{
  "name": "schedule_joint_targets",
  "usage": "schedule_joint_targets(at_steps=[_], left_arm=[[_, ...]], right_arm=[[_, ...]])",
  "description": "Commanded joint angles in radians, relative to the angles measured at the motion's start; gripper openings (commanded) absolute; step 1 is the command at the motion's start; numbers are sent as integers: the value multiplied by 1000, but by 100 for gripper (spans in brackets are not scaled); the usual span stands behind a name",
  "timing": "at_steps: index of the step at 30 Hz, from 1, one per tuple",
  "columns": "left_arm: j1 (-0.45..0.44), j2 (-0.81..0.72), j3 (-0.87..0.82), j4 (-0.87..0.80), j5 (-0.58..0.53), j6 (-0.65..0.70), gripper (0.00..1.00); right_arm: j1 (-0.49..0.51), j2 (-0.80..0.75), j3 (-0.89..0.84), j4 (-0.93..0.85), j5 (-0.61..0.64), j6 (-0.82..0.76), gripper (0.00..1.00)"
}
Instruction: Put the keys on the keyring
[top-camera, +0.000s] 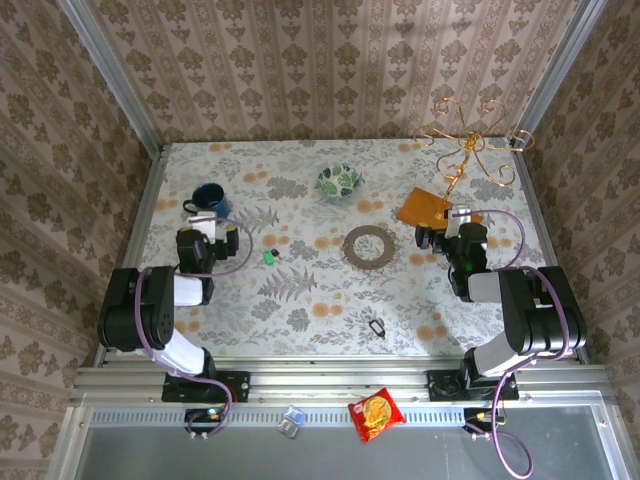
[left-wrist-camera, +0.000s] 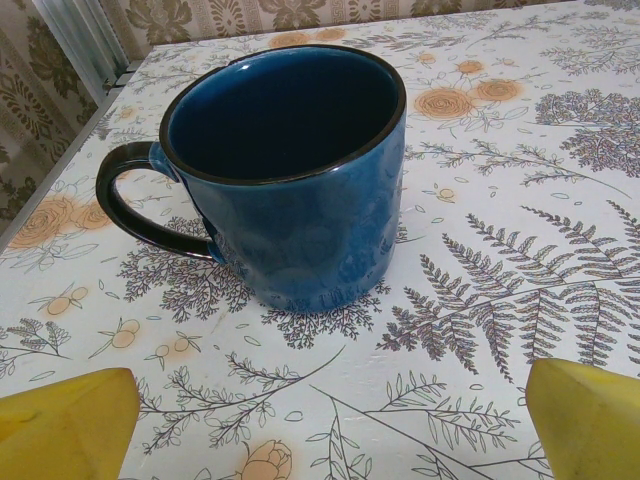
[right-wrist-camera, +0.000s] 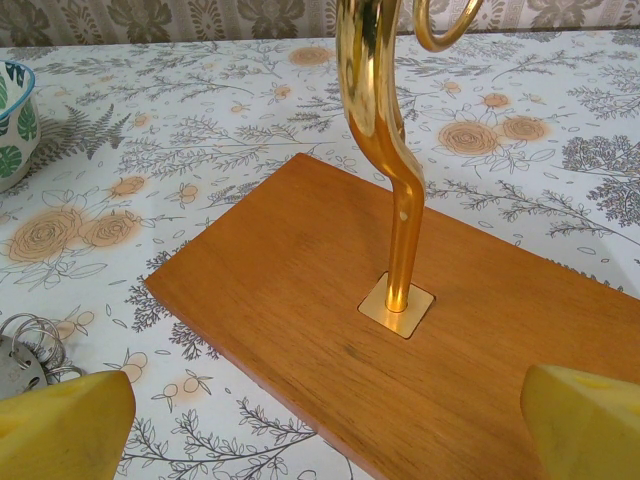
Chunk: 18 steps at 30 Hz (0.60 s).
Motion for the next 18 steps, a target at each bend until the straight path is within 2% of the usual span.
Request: schedule_joint_targets(at_steps=[1, 7, 9, 15, 18], left_arm=[[9, -5, 24, 1, 26, 16, 100], [9, -16, 2, 35, 52, 29, 100], [5, -53, -9, 24, 28, 24, 100], [-17, -278, 0, -163, -40, 18, 100], [-20, -387, 22, -279, -13, -33, 100]], right_arm=[[6, 2, 18, 4, 27, 8, 100], [6, -7, 17, 5, 27, 6, 100], [5, -56, 27, -60, 36, 9, 100], [7, -268, 174, -549, 105, 96, 98], [12, -331, 228, -718, 96, 209, 95]])
